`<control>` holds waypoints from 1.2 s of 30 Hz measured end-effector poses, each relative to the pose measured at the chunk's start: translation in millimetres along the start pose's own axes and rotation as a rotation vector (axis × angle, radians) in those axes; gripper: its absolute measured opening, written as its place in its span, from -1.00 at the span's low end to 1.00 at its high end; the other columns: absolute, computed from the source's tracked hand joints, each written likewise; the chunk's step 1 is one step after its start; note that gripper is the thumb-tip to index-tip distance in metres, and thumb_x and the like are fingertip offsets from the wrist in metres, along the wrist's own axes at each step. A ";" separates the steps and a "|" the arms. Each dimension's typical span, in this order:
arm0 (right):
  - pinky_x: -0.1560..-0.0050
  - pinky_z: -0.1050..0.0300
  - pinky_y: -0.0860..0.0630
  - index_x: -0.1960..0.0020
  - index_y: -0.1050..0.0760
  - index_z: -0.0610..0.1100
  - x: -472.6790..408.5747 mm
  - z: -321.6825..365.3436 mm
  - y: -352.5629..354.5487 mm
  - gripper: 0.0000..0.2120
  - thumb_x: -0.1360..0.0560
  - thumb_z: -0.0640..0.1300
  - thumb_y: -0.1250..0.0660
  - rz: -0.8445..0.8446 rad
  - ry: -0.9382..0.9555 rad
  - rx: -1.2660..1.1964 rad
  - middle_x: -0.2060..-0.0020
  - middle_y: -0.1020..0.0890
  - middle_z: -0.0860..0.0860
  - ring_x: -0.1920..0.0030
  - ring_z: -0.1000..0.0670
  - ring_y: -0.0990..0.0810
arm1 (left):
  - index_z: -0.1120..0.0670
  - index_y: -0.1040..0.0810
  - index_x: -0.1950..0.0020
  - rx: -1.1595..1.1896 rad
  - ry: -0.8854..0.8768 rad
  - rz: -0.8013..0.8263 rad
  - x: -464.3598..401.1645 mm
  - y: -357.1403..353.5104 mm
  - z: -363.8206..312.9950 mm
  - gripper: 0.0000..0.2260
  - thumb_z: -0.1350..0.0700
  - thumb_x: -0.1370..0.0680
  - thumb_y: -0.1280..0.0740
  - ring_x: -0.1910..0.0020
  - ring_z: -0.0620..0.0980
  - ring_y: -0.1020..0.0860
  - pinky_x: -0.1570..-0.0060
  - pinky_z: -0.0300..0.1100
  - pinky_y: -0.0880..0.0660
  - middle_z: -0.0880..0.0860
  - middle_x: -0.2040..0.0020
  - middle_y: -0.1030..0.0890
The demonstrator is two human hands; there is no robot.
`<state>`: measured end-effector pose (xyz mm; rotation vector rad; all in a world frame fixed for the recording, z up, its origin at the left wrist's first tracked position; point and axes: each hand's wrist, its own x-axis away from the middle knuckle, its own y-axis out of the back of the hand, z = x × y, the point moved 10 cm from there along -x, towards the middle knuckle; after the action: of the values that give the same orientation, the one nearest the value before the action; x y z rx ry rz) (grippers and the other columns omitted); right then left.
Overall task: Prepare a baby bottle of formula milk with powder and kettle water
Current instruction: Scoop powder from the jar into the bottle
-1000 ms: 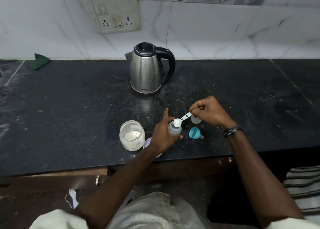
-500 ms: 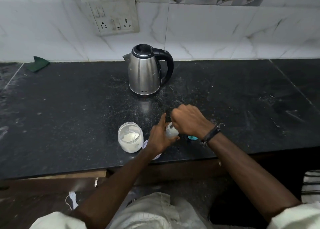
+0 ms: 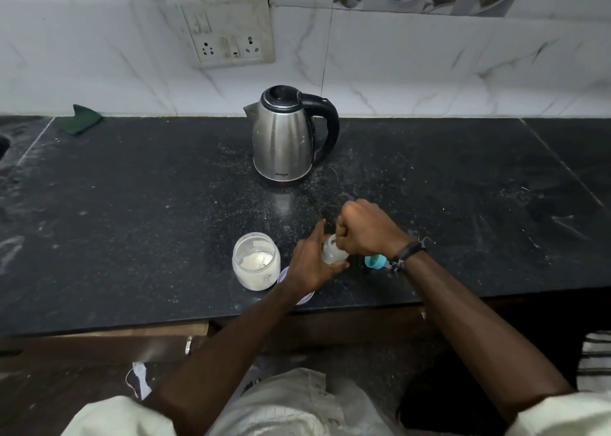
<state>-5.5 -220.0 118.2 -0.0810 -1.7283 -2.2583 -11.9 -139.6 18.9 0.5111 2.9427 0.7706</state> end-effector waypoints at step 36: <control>0.17 -0.07 -0.63 0.26 -0.59 -0.14 2.9 3.5 8.7 -0.92 -0.31 -0.14 -0.45 -0.053 -0.103 -0.034 0.25 -0.67 -0.08 0.20 -0.13 -0.66 | 0.14 -0.44 -0.37 -0.031 -0.024 -0.041 1.7 4.9 -4.7 -0.32 0.02 -0.33 -0.61 -0.11 0.07 -0.65 -0.08 0.00 -0.54 0.08 -0.13 -0.69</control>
<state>-6.4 -219.3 127.9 -0.1630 -1.7632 -2.3600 -12.7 -137.2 25.5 0.4538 2.9044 0.7978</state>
